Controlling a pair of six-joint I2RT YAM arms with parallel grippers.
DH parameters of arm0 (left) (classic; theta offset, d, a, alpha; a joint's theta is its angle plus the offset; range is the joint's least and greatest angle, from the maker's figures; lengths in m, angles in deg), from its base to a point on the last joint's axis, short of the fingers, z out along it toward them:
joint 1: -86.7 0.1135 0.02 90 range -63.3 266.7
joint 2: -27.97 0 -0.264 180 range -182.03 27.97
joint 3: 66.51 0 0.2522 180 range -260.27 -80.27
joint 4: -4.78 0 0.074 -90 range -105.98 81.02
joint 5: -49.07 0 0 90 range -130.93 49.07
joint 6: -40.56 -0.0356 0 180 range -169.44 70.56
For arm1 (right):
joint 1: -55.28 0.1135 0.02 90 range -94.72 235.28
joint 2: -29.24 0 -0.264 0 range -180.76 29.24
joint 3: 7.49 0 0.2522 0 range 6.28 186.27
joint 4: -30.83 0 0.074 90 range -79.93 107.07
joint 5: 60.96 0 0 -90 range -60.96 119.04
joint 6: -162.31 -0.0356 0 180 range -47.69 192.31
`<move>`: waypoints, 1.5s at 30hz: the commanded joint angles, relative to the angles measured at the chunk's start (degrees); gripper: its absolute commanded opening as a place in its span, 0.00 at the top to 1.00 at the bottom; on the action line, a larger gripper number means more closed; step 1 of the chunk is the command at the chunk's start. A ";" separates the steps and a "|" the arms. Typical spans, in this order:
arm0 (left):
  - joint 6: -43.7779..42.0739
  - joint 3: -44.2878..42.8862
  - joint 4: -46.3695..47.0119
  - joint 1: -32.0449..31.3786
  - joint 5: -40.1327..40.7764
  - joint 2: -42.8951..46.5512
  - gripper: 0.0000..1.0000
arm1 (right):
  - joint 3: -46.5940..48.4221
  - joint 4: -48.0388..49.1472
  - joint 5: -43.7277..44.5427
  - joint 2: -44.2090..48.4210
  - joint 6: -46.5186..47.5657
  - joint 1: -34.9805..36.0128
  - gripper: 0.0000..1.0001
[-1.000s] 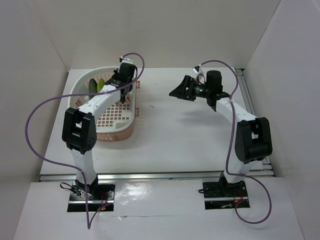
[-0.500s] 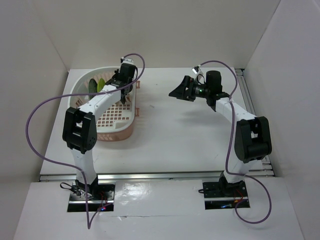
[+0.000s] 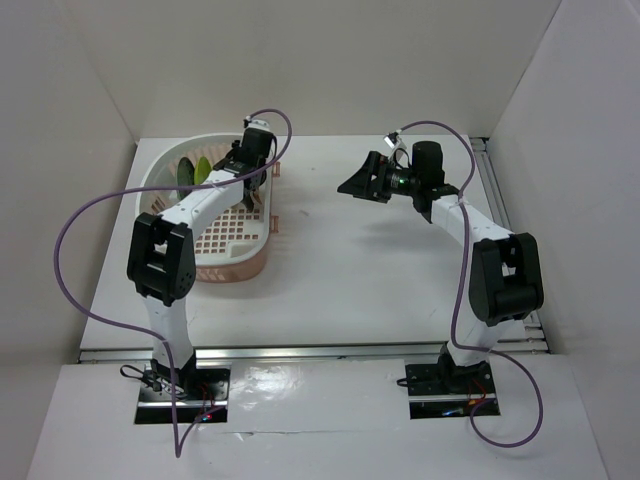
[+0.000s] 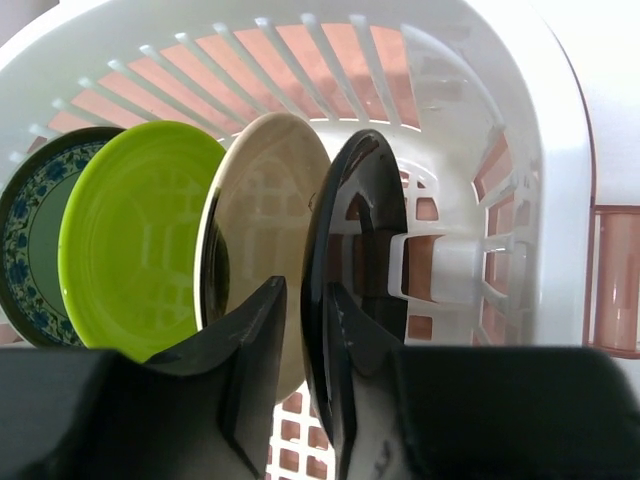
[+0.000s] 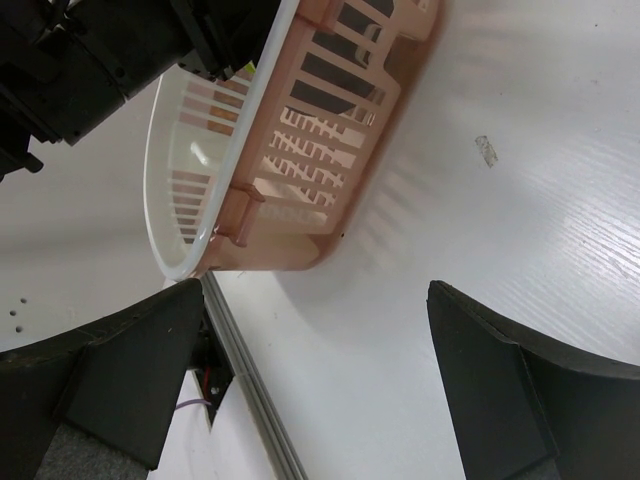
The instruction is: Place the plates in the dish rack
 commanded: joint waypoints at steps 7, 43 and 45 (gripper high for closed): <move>1.25 -1.30 0.73 -0.07 -0.31 -0.93 0.60 | 2.23 3.56 -1.70 0.38 -0.16 0.46 0.00; 2.92 -6.12 -1.99 -0.07 -1.98 2.49 0.49 | 2.23 4.62 -2.23 -0.15 -0.69 0.46 0.00; 2.40 -6.65 -1.99 -0.07 -1.98 3.02 0.49 | 2.23 4.62 -2.23 -0.67 -0.69 0.46 0.00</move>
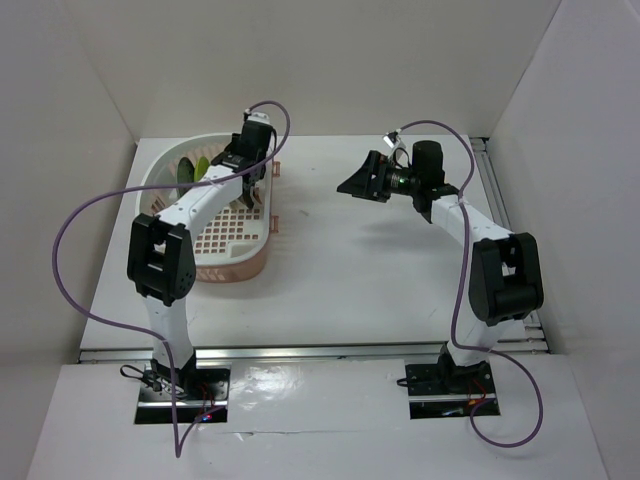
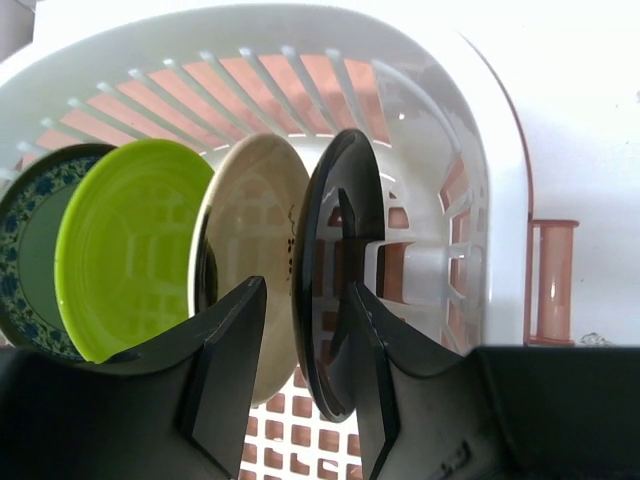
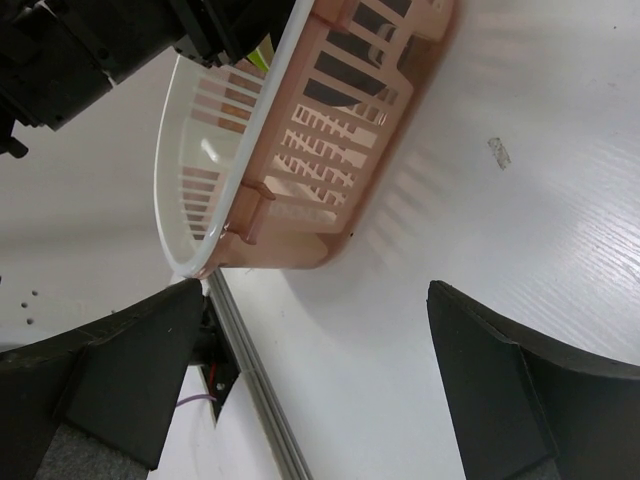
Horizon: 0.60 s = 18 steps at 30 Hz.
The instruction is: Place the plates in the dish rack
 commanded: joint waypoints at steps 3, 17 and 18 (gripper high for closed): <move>0.03 -4.25 0.22 -0.07 2.07 4.97 0.49 | 2.76 3.13 -0.94 -1.17 -0.01 0.46 0.00; 3.29 -15.41 -10.77 -18.52 8.93 25.97 0.00 | 24.81 -24.20 24.68 1.44 15.72 -1.91 0.00; 3.28 -15.94 -10.78 -18.53 8.93 26.94 0.00 | 25.95 -27.17 28.38 2.07 15.72 -1.91 0.00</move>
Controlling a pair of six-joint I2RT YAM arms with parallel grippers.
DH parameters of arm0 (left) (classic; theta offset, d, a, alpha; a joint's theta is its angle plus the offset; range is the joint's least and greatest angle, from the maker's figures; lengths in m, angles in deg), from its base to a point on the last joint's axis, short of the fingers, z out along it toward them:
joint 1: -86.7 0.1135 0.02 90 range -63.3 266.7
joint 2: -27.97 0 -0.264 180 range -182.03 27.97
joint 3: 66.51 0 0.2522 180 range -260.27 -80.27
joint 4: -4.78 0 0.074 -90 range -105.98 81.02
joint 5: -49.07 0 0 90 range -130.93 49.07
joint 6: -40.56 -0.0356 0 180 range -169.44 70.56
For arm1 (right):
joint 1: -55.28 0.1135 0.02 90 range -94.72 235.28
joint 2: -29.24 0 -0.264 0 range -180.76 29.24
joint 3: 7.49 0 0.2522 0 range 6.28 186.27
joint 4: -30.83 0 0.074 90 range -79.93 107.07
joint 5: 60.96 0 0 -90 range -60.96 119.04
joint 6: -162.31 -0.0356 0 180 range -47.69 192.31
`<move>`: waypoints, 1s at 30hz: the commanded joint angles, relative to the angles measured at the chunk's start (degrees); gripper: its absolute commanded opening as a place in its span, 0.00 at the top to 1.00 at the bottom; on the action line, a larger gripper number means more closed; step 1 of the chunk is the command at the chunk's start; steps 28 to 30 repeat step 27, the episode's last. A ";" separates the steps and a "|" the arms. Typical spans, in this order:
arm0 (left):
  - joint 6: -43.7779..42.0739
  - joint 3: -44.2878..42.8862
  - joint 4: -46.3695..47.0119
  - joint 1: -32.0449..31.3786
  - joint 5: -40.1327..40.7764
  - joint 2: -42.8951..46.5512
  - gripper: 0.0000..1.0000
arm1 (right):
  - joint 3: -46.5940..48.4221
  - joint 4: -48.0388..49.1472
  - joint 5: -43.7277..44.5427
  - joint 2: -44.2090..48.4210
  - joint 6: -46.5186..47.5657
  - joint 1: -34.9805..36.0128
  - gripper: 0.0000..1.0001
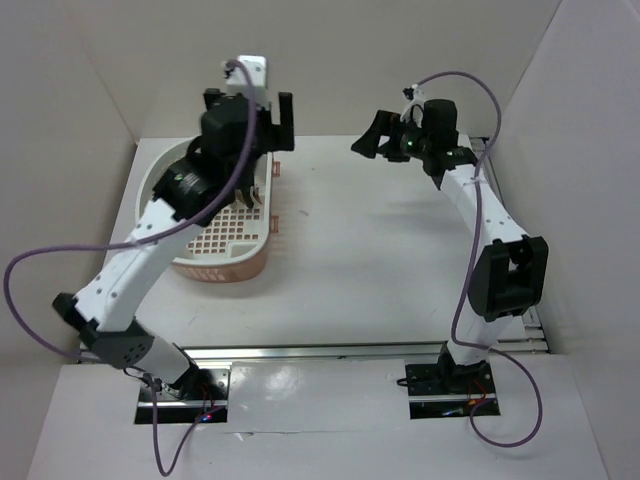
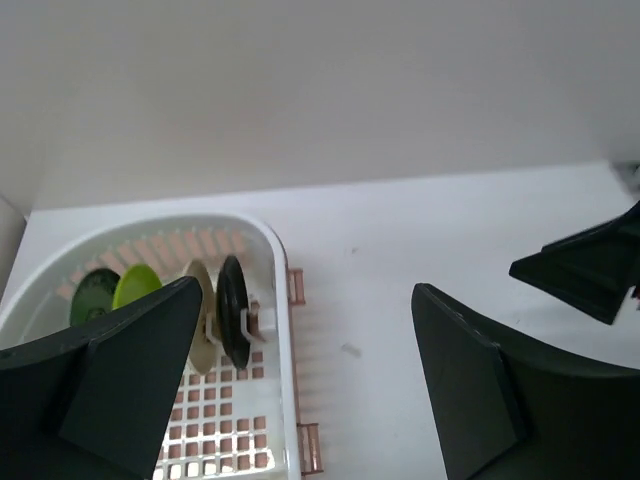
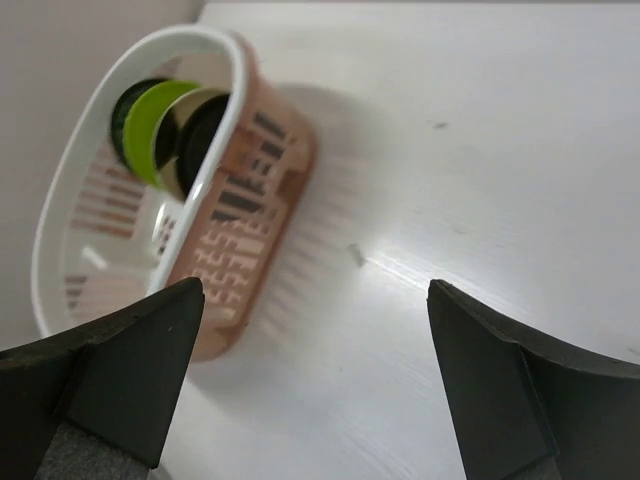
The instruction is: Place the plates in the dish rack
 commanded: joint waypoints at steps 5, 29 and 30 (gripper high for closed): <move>0.40 -3.16 -3.84 3.99 -1.20 8.02 0.00 | 16.65 -20.53 32.04 5.77 6.29 0.62 0.00; 12.00 5.27 -6.14 19.47 -8.95 12.95 0.00 | 19.75 -30.57 48.33 18.25 6.39 2.74 0.00; 12.00 5.27 -6.14 19.47 -8.95 12.95 0.00 | 19.75 -30.57 48.33 18.25 6.39 2.74 0.00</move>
